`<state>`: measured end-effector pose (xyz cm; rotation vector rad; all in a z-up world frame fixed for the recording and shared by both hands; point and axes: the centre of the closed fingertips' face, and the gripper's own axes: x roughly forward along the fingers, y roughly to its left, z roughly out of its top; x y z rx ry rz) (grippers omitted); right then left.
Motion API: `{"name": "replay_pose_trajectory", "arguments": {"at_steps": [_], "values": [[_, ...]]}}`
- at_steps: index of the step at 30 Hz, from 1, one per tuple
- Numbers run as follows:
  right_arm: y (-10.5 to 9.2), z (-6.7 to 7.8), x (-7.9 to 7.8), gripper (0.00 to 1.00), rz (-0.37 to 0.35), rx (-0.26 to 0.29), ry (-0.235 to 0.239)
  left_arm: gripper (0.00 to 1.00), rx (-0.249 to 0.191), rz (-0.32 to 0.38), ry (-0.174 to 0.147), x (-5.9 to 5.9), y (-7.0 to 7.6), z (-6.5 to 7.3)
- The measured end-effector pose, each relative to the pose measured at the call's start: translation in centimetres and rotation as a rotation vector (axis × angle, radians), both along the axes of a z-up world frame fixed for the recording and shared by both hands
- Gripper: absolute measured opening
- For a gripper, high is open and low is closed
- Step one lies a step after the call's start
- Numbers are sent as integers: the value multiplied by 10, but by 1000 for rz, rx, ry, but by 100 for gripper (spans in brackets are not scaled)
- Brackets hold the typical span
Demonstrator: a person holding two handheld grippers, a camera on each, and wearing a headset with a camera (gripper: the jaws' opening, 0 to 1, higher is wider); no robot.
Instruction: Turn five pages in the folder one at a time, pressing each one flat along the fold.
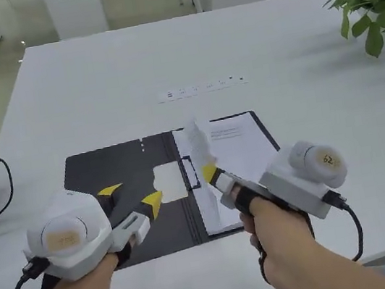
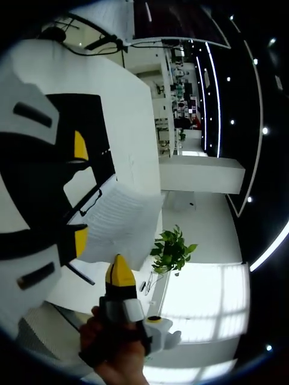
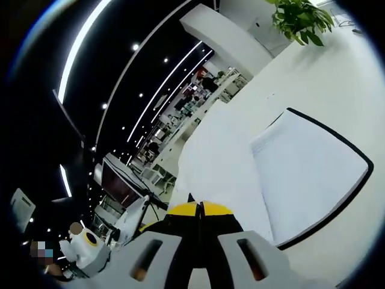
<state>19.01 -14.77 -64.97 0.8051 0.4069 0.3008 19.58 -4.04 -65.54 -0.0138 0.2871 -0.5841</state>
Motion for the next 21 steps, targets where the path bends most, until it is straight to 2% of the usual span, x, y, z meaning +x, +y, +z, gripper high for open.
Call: {"name": "replay_pose_trajectory", "arguments": {"at_steps": [7,11,15,21], "values": [[41,-10,-3,0,90,-63,9,39,-35,69,-5,0,38,3],[61,-21,-6,0,137,-97,25,38,-43,92,-6,1,51,3],[76,-35,-10,0,175,-156,55,38,-51,101,-8,1,58,4],[86,-53,-10,0,204,-215,81,37,-32,90,-9,-2,63,2]]}}
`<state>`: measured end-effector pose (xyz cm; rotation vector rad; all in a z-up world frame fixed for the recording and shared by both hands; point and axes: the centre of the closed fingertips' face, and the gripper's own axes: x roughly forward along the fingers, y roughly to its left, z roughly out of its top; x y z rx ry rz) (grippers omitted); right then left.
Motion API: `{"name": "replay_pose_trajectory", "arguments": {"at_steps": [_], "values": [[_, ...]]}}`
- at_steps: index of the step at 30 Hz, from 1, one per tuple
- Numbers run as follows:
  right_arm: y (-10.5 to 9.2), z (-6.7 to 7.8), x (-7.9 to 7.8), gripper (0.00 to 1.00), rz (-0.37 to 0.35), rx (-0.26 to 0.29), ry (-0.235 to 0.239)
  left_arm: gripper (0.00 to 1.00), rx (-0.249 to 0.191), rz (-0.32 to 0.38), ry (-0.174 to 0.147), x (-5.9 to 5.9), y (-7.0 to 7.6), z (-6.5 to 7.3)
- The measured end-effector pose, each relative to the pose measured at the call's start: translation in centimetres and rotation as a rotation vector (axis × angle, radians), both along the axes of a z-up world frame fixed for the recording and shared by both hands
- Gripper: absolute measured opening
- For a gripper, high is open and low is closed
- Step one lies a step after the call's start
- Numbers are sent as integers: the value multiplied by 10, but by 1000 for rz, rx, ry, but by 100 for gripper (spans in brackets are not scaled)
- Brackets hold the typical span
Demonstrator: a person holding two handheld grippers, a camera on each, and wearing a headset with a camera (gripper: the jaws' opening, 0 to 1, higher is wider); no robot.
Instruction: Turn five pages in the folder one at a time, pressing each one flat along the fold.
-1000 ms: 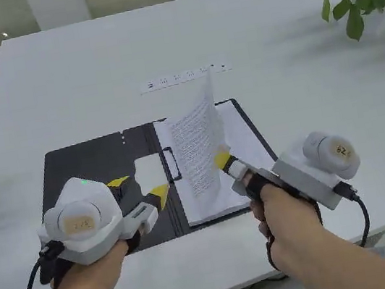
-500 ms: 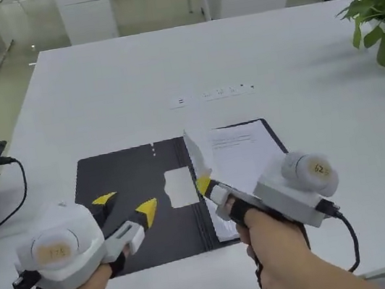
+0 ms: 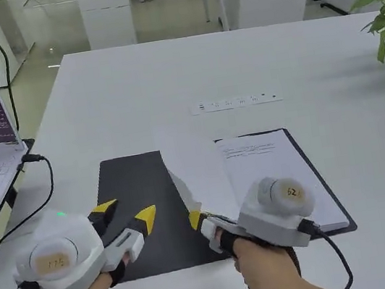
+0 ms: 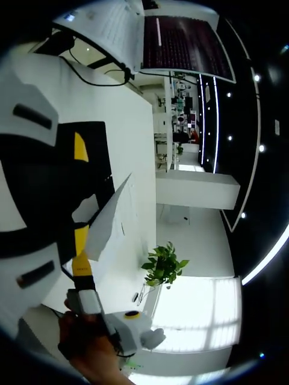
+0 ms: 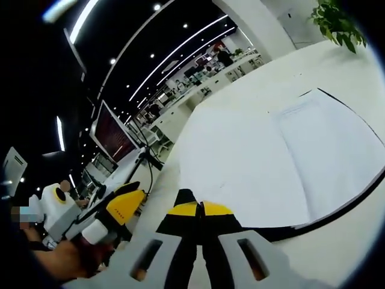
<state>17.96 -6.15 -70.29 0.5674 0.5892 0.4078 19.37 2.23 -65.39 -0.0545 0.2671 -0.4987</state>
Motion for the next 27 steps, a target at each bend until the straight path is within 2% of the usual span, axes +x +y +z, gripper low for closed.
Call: {"name": "replay_pose_trajectory", "arguments": {"at_steps": [2,11,18,24,27], "values": [[3,-9,-1,0,7,-10,25,37,6,-4,5,-2,2,-3],[15,-35,-2,0,44,-72,57,36,16,7,36,-11,16,-16],[21,-58,-1,0,82,-146,88,33,11,21,65,-16,24,-25],[23,-70,-1,0,101,-182,99,33,11,16,98,-21,21,-34],[23,-75,-1,0,113,-201,103,33,19,-7,129,-22,15,-42]]}}
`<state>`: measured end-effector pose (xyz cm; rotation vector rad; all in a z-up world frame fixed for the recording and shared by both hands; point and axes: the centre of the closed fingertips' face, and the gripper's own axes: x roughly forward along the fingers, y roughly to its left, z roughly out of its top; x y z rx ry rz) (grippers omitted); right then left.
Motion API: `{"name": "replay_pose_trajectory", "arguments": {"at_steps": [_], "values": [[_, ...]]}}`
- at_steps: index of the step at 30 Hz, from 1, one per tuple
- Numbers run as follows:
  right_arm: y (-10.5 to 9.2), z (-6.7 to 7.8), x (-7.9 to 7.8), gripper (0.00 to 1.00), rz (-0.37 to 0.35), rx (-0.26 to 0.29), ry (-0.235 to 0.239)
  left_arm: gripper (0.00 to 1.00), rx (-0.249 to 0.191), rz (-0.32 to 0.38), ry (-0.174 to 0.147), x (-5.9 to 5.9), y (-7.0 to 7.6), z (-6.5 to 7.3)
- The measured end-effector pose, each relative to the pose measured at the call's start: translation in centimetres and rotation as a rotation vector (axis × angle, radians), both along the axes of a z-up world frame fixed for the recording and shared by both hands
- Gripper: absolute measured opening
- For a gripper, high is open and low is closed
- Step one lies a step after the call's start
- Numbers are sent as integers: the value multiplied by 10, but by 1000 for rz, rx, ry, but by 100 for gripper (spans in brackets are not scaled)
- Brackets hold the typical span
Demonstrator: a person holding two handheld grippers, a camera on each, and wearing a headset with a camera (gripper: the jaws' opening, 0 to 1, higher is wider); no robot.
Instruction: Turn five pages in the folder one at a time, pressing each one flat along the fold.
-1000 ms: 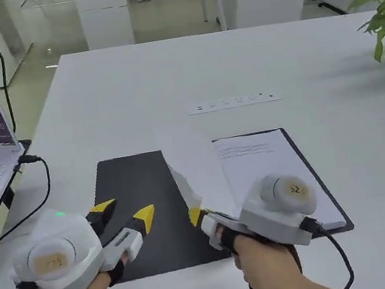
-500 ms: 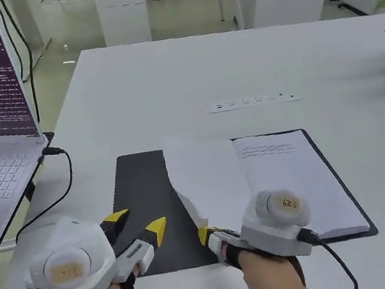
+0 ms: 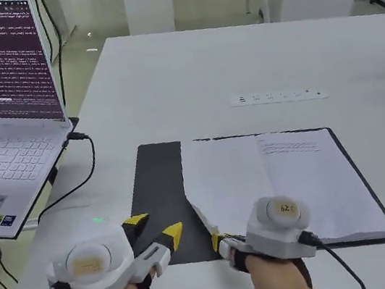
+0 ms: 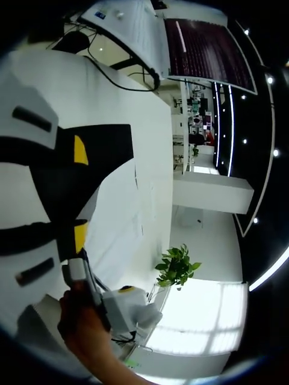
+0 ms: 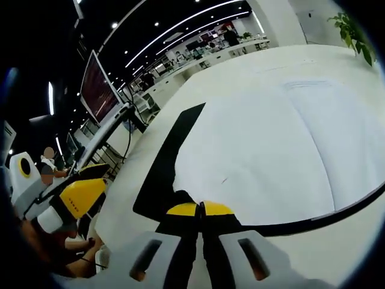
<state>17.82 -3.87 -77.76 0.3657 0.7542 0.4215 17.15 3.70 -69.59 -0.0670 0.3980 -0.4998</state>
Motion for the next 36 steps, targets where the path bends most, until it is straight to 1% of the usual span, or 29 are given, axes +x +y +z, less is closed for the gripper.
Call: {"name": "replay_pose_trajectory", "arguments": {"at_steps": [1,3,5,8,9,10,11,13,15,16,18,21,22,23,24,26,27,29,30,31,32,34,35,36], "values": [[1,-1,-2,0,10,-8,4,33,7,-10,11,0,-3,-2],[2,-2,-4,0,28,-22,4,33,16,-27,11,1,-8,-4],[4,-3,-5,0,47,-33,-4,32,21,-42,25,2,-14,-7],[7,-6,-11,1,76,-34,14,32,34,-61,37,3,-20,-10],[9,-7,-13,0,91,-31,22,32,40,-69,41,3,-22,-11],[11,-6,-15,0,99,-31,18,32,46,-75,44,4,-24,-13],[12,-6,-16,2,106,-39,4,31,57,-85,52,4,-27,-15],[12,-5,-17,1,115,-42,-1,31,69,-95,59,4,-30,-19],[11,-3,-18,1,113,-37,-1,31,73,-104,65,4,-34,-21],[9,-2,-19,0,111,-34,-3,30,82,-114,70,4,-38,-23],[7,-2,-19,0,107,-27,-4,28,115,-143,81,4,-43,-31],[5,-1,-23,0,105,2,-1,26,143,-176,80,8,-54,-38],[5,0,-25,0,108,19,5,25,143,-181,77,11,-58,-39],[5,1,-26,0,109,24,2,25,144,-185,76,13,-61,-40],[3,4,-28,0,108,30,-3,26,148,-186,81,16,-64,-43],[1,8,-29,0,104,45,-10,25,167,-188,108,18,-68,-51],[-1,9,-29,0,102,41,-15,25,171,-187,110,20,-69,-54],[-7,11,-29,0,94,36,-23,24,187,-183,129,20,-69,-61],[-11,12,-29,0,86,37,-23,24,201,-180,138,20,-69,-65],[-16,14,-29,0,68,44,-22,24,206,-180,142,21,-71,-69],[-22,17,-27,0,50,51,-31,24,210,-175,148,20,-71,-72],[-29,20,-25,0,31,52,-42,23,227,-165,164,20,-69,-79],[-36,21,-23,0,14,54,-45,21,250,-153,181,18,-66,-86],[-40,22,-22,0,2,57,-46,21,256,-146,193,17,-64,-90]]}}
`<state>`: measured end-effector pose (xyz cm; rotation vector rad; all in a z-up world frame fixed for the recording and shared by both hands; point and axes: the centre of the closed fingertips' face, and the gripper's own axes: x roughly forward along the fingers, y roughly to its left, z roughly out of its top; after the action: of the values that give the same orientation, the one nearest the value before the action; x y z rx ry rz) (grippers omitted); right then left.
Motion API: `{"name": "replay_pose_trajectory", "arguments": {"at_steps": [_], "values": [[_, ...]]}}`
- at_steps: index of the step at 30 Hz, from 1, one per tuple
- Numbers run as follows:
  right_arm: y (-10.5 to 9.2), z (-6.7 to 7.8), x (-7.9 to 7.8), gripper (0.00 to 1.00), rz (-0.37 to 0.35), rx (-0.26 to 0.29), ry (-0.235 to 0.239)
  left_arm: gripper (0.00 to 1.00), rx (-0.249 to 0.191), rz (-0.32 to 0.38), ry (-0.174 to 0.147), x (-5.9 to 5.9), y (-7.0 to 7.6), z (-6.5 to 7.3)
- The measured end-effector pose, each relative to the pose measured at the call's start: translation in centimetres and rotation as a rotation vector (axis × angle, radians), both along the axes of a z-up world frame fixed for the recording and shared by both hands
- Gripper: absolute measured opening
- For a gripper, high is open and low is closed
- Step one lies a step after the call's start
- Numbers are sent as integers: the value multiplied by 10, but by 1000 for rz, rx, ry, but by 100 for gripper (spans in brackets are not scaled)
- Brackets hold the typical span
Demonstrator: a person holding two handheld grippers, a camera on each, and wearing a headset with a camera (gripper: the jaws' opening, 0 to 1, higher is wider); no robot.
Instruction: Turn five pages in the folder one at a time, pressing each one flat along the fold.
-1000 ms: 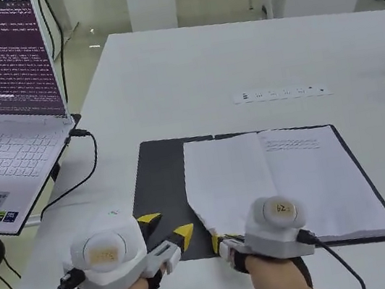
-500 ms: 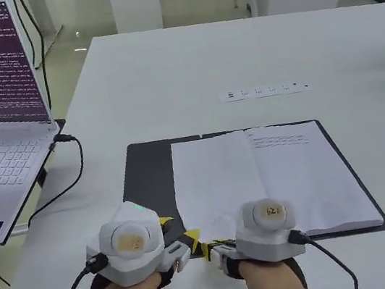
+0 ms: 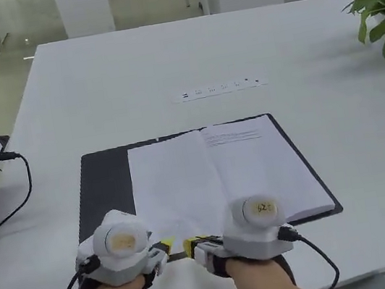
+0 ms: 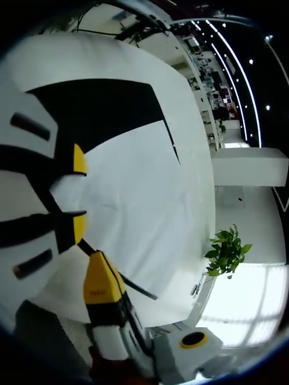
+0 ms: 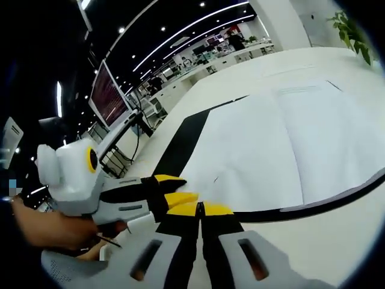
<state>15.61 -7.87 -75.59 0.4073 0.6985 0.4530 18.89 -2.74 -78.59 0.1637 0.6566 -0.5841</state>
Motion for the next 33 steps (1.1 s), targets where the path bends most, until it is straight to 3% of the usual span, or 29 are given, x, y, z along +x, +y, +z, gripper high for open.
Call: {"name": "replay_pose_trajectory", "arguments": {"at_steps": [2,4,7,10,17,27,33], "values": [[-10,3,4,0,-32,14,-6,21,-13,34,10,-2,3,-5],[-21,6,8,0,-60,22,-18,18,-14,38,-24,0,2,-1],[-37,8,16,0,-104,34,-21,16,-7,36,-49,3,4,-2],[-53,9,25,0,-144,47,-24,15,-42,58,-61,2,6,-2],[-79,12,50,0,-178,57,-46,15,-46,77,-64,3,5,-3],[-83,14,97,0,-131,46,-72,14,-62,121,-63,2,5,-3],[-86,4,120,0,-128,48,-52,14,-66,115,-77,3,5,-3]]}}
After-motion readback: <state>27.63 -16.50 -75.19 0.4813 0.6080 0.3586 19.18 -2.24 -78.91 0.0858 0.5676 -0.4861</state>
